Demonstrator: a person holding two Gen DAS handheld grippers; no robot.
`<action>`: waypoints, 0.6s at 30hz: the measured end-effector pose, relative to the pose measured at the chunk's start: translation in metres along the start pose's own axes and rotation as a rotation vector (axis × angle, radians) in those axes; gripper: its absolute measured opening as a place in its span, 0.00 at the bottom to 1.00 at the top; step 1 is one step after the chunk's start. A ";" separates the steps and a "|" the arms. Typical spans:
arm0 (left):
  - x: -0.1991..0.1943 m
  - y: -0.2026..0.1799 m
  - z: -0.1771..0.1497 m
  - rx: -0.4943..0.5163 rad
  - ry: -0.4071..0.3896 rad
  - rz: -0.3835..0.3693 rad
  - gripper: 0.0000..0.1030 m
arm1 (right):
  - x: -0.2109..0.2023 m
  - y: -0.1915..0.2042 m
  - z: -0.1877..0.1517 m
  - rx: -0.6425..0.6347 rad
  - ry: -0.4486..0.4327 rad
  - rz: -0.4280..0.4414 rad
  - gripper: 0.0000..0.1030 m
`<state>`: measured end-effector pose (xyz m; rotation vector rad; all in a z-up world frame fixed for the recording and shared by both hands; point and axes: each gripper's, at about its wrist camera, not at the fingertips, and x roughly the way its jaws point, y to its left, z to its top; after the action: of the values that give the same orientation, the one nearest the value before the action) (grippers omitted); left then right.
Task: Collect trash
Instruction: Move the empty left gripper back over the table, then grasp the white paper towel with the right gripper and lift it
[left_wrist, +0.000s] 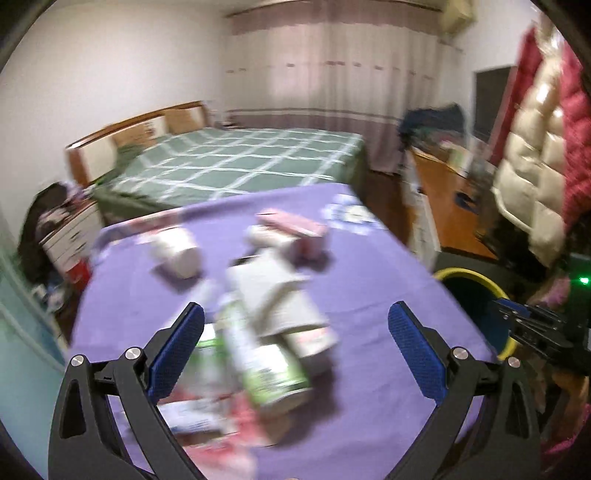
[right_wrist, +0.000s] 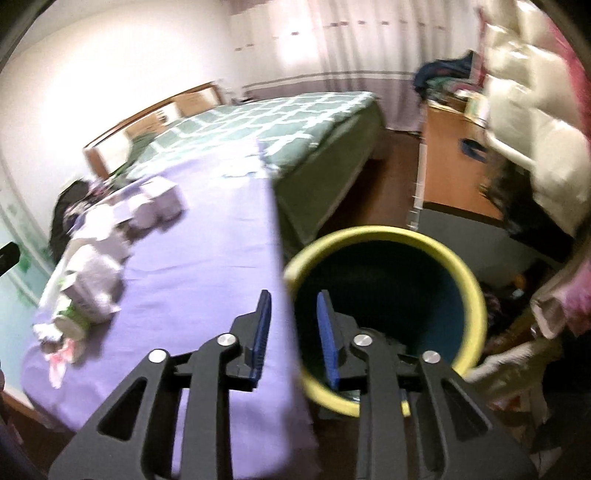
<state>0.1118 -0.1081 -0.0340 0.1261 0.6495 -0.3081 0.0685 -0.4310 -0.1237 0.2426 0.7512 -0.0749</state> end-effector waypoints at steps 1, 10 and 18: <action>-0.005 0.014 -0.002 -0.020 -0.007 0.023 0.95 | 0.002 0.011 0.003 -0.017 0.000 0.023 0.27; -0.020 0.085 -0.018 -0.122 -0.029 0.120 0.95 | 0.020 0.126 0.048 -0.150 -0.014 0.230 0.34; -0.019 0.114 -0.026 -0.164 -0.023 0.155 0.95 | 0.058 0.206 0.062 -0.282 0.038 0.283 0.41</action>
<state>0.1190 0.0095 -0.0409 0.0152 0.6355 -0.1059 0.1836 -0.2452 -0.0802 0.0796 0.7490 0.3033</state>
